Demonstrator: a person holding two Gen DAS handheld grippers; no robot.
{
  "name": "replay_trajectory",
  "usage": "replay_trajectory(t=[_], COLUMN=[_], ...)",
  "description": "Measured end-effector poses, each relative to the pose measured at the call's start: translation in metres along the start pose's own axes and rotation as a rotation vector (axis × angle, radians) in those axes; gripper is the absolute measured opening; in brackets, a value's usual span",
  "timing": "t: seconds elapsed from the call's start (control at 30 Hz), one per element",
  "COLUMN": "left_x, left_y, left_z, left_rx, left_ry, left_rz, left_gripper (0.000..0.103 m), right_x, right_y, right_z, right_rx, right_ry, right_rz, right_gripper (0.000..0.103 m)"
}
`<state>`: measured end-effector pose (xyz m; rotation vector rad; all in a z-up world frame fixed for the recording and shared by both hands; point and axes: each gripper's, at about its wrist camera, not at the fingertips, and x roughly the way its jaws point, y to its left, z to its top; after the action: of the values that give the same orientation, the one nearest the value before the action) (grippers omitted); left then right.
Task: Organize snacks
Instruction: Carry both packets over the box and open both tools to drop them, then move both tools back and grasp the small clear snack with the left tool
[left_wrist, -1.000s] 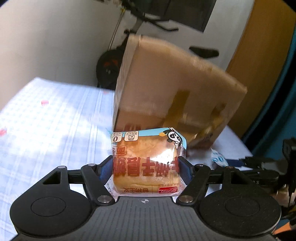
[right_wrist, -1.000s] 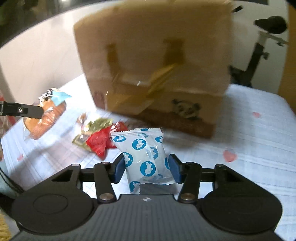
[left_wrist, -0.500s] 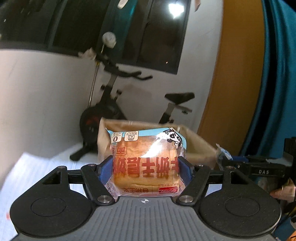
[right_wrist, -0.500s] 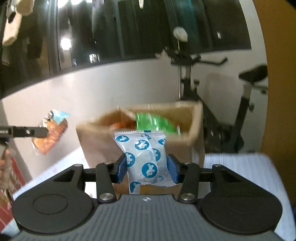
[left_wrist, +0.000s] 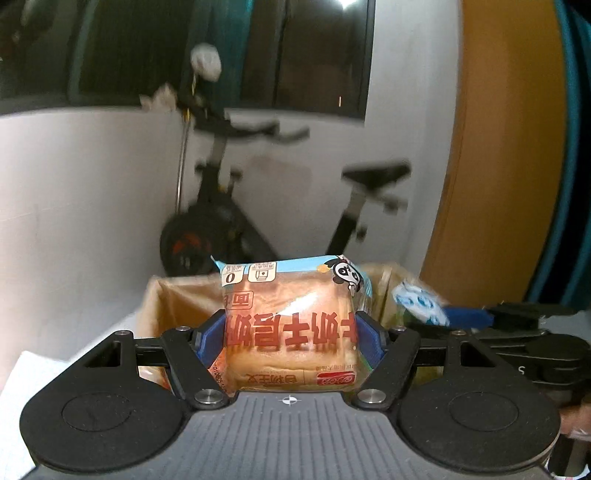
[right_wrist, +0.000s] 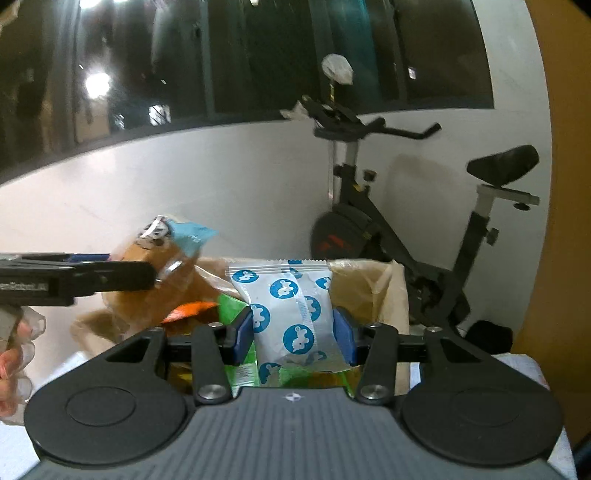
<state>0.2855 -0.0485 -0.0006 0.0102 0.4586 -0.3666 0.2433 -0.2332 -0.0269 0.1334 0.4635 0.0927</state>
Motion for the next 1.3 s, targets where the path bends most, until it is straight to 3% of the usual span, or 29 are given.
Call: replay_trajectory(t=[0.07,0.13,0.2,0.37,0.57,0.83,1.07,1.17,1.3], left_x=[0.014,0.013,0.007,-0.016,-0.056,-0.083,-0.048,-0.025,-0.001], left_y=[0.0,0.001,0.006,0.025,0.063,0.101,0.093,0.091,0.088], left_z=[-0.001,-0.002,-0.002,-0.006,-0.035,-0.091,-0.138,-0.157,-0.177], left_rx=[0.012,0.029,0.035,0.018,-0.079,-0.191,-0.203,-0.219,-0.25], left_ry=[0.044,0.041,0.014,-0.016,-0.006,0.076,0.207,0.28,0.338], left_rz=[-0.003,0.018,0.015,-0.017,-0.031,0.022,0.034,0.064,0.077], left_gripper=[0.076,0.085,0.088,0.088,0.086,0.079,0.068,0.047,0.046], right_x=[0.005,0.001,-0.009,-0.04,-0.077,-0.091,-0.072,-0.066,-0.06], right_y=[-0.003,-0.004,-0.003,0.001,0.002,0.01,0.02,0.023,0.022], right_z=[-0.005,-0.008,-0.012,-0.021,-0.046,-0.081,-0.119,-0.133,-0.145], right_rx=[0.006,0.012,0.002,-0.015,0.057,0.077,0.091,0.102,0.117], right_ry=[0.016,0.006,-0.013,-0.055,-0.093,-0.036,0.097,0.14,0.184], right_rz=[-0.019,-0.026,-0.018,0.007,0.021,0.02,0.033,0.045,0.049], right_gripper=[0.054,0.069,0.073,0.073,0.073,0.073,0.073,0.073,0.073])
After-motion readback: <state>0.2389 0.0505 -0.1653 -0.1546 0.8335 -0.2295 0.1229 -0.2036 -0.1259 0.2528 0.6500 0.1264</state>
